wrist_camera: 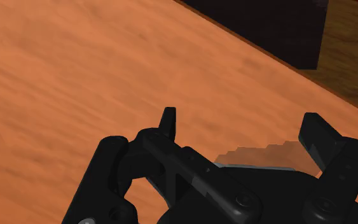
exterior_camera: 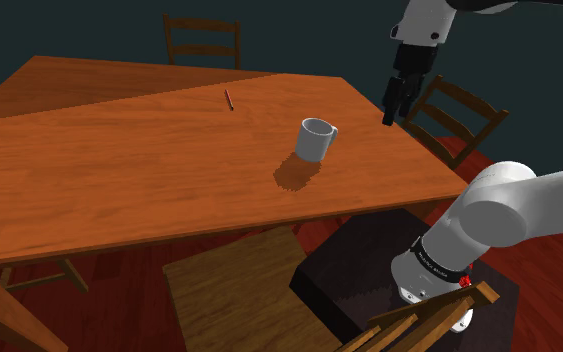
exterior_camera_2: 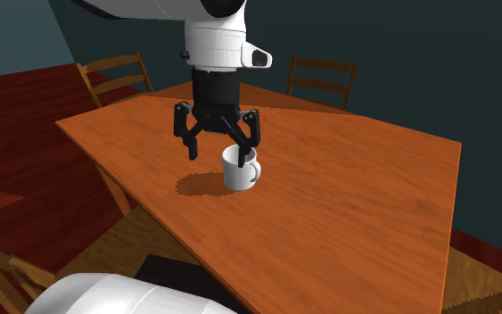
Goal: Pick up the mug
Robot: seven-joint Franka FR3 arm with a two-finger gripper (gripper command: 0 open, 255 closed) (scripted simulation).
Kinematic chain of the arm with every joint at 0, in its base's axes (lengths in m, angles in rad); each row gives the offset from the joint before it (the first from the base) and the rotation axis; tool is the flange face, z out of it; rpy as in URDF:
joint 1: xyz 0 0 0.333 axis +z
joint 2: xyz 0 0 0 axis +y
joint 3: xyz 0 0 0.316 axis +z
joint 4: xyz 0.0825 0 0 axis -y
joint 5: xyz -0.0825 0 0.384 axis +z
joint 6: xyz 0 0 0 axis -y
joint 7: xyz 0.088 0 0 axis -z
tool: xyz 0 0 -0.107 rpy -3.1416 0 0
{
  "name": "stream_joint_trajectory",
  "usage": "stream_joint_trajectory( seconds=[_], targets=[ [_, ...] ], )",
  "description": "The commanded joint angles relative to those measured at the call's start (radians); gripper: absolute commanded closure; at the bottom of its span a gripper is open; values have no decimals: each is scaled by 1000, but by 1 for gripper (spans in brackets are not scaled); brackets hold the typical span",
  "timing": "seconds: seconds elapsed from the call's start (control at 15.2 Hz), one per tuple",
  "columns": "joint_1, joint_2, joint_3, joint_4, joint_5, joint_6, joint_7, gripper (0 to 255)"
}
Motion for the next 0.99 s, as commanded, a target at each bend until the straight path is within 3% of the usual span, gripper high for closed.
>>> stream_joint_trajectory(
  seconds=[0.0, 0.46, 0.92],
  targets=[
    [0, 0, 0, 0, 0, 0, 0, 0],
    [15, 208, 51, 12, 22, 247, 50, 0],
    [21, 449, 97, 93, 16, 455, 105, 0]
  ],
)
